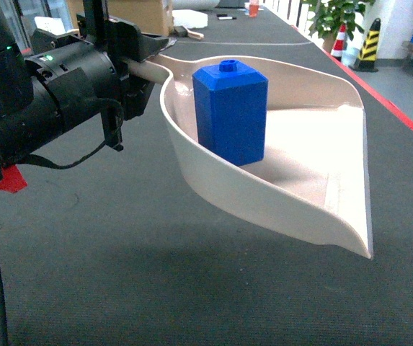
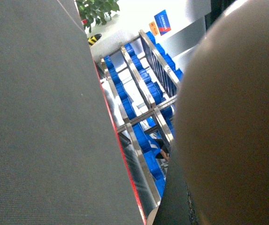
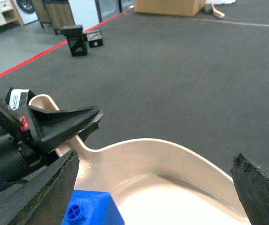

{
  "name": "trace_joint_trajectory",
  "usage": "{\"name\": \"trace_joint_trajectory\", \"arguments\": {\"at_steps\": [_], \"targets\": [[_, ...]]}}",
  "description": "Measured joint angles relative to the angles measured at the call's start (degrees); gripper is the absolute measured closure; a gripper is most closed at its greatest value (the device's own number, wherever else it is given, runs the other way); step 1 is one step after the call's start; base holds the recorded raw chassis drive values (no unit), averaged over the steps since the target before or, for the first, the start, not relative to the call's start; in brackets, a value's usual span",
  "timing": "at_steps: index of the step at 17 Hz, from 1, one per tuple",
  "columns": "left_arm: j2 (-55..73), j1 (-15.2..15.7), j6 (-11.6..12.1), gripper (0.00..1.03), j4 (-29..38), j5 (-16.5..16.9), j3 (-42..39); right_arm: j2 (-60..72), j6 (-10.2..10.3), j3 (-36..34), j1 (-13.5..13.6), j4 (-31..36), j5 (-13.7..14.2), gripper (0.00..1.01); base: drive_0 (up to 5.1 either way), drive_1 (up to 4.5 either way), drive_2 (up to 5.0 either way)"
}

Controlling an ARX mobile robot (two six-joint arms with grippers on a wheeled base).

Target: Place part in tray to right shelf

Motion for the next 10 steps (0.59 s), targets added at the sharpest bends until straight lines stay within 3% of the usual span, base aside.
{"name": "trace_joint_trajectory", "arguments": {"at_steps": [2,3,4,5,7,8,10], "targets": [[0.0,0.0,0.0,0.9,0.02,-0.02,0.0,-6.29,0.09,-2.6,-3.82,-1.33,1.11,0.03,0.0,0.0,0.0],[0.0,0.0,0.0,0.9,0.04,-0.04,0.0,-9.7,-0.98,-4.24,-6.16,-1.44,3.1,0.03,0.0,0.0,0.0],[0.0,0.0,0.0,0.9,-0.02,0.0,0.0,-12.76,-3.37,-6.51,-8.57,-0.09,6.6,0.03,0.0,0.0,0.0],[0.0,0.0,0.0,0.9,-0.02,0.0,0.0,-13.29,-3.76,-6.99,-8.98,0.0,7.19,0.03,0.0,0.0,0.0],[0.0,0.0,0.0,0.9,0.0,-0.02,0.0,-19.32,-7.39,-13.16,-12.9,-2.01,11.37,0.03,0.0,0.0,0.0],[0.0,0.0,0.0,0.9,0.0,-0.02,0.0,-24.02,-9.14,-18.05,-14.05,-4.76,14.1,0.03,0.0,0.0,0.0],[0.0,0.0,0.0,0.9,0.04,-0.02,0.0,-27.74,-10.19,-21.9,-14.29,-4.61,15.34,0.03,0.0,0.0,0.0]]}}
